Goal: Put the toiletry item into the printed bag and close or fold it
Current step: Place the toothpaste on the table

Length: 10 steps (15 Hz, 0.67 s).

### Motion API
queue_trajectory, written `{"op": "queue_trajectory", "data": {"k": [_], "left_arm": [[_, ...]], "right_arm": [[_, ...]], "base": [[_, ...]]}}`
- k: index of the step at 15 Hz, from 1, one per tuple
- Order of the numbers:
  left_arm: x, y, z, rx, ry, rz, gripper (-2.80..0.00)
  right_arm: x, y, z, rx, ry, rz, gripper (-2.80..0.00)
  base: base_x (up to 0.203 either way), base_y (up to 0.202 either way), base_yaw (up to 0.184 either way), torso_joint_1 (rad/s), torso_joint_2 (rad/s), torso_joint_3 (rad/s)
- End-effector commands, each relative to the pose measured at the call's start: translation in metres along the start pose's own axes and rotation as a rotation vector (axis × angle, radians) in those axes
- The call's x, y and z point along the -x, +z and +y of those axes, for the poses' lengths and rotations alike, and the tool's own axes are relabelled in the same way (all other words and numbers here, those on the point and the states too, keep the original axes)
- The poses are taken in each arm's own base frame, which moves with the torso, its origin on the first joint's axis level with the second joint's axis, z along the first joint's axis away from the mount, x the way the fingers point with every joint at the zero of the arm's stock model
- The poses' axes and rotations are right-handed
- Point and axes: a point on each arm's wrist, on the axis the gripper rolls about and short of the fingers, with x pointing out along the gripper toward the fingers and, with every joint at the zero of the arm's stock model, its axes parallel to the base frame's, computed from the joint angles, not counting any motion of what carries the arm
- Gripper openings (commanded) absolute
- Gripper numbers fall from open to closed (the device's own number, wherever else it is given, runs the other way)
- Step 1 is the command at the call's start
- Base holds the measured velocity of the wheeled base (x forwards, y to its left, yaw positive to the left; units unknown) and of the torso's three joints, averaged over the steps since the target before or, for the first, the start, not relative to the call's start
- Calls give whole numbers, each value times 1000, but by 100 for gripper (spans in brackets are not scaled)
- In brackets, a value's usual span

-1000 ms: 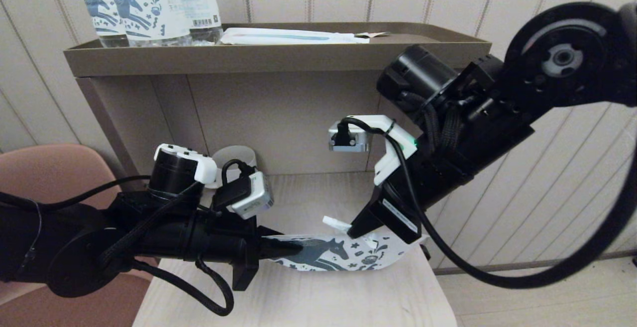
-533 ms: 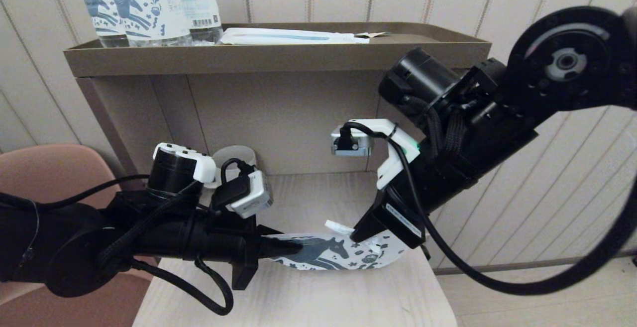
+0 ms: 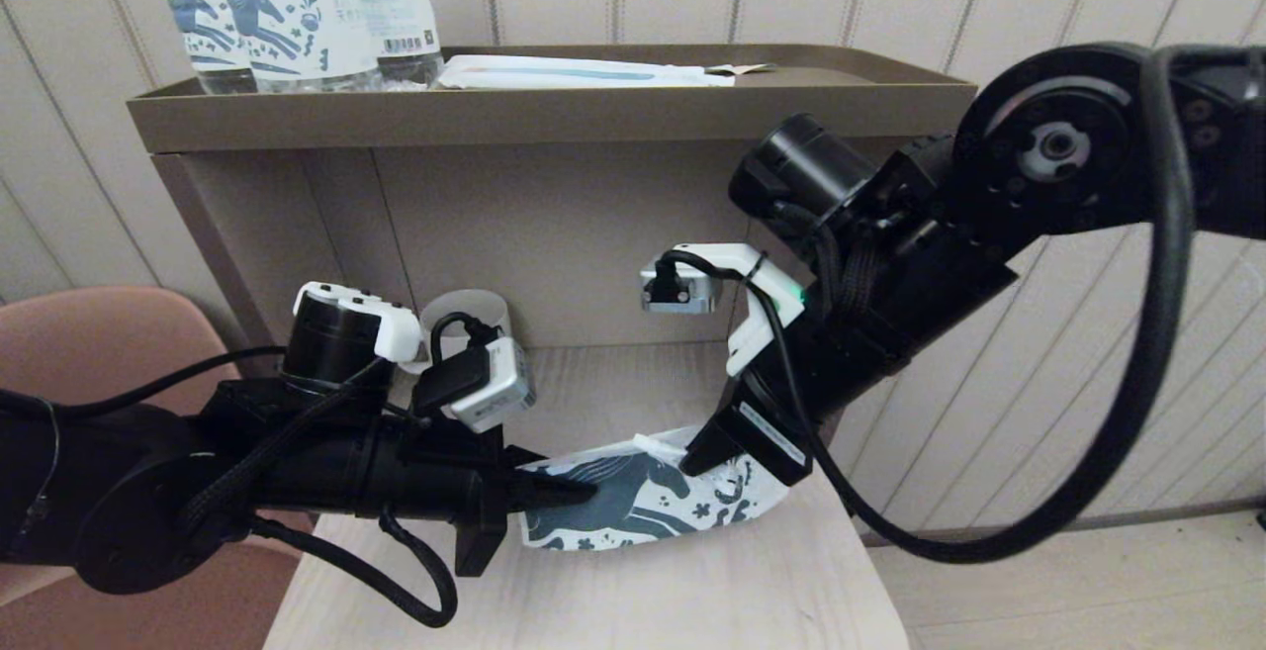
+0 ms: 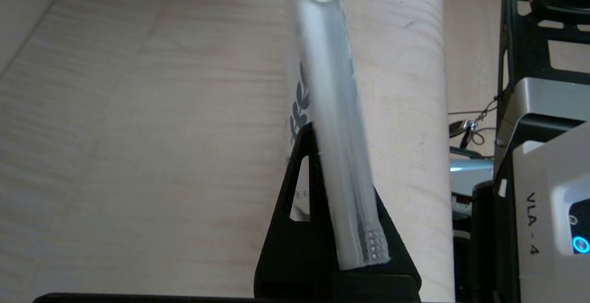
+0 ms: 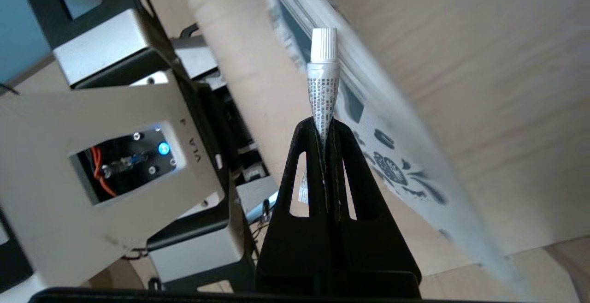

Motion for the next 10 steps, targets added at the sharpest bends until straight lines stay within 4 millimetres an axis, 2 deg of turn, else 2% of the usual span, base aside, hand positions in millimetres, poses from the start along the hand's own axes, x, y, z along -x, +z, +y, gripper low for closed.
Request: {"op": "queue_trajectory", "data": {"k": [1, 3, 10], "left_arm": [[1, 0, -1, -11, -3, -3, -280], [-1, -2, 0, -20, -6, 3, -280], [4, 1, -8, -41, -15, -6, -280]], "right_arm": [[0, 2, -1, 2, 2, -4, -280], [5, 3, 0, 5, -5, -19, -280], [3, 6, -2, 7, -7, -26, -280]], "base": [[0, 0, 0, 0, 0, 0], [0, 0, 0, 0, 0, 0], [0, 0, 0, 0, 0, 0]]}}
